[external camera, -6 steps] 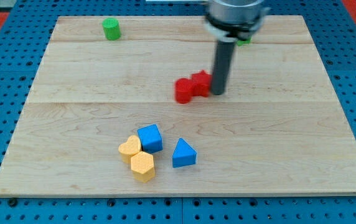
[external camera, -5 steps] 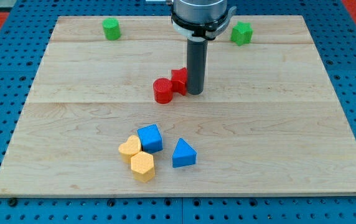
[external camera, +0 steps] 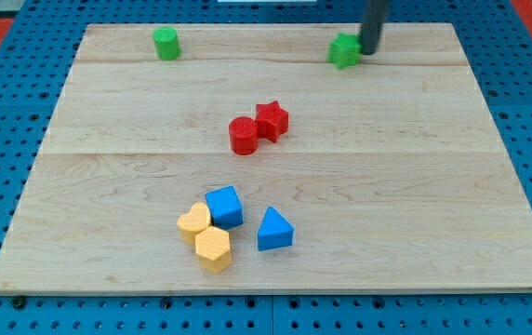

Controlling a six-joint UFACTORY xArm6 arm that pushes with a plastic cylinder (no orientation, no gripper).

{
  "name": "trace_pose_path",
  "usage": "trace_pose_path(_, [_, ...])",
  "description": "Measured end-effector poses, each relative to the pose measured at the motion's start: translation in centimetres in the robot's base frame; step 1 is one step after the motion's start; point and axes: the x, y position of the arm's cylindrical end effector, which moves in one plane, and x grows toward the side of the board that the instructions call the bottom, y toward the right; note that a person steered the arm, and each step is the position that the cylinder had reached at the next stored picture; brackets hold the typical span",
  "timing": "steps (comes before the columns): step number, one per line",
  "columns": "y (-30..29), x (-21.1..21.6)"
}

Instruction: Move the green star closer to the red circle

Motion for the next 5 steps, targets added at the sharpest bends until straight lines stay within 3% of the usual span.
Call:
trace_pose_path(2, [-12.9,-0.4])
trace_pose_path(3, [-13.6,-2.4])
trace_pose_path(5, [-18.7,6.7])
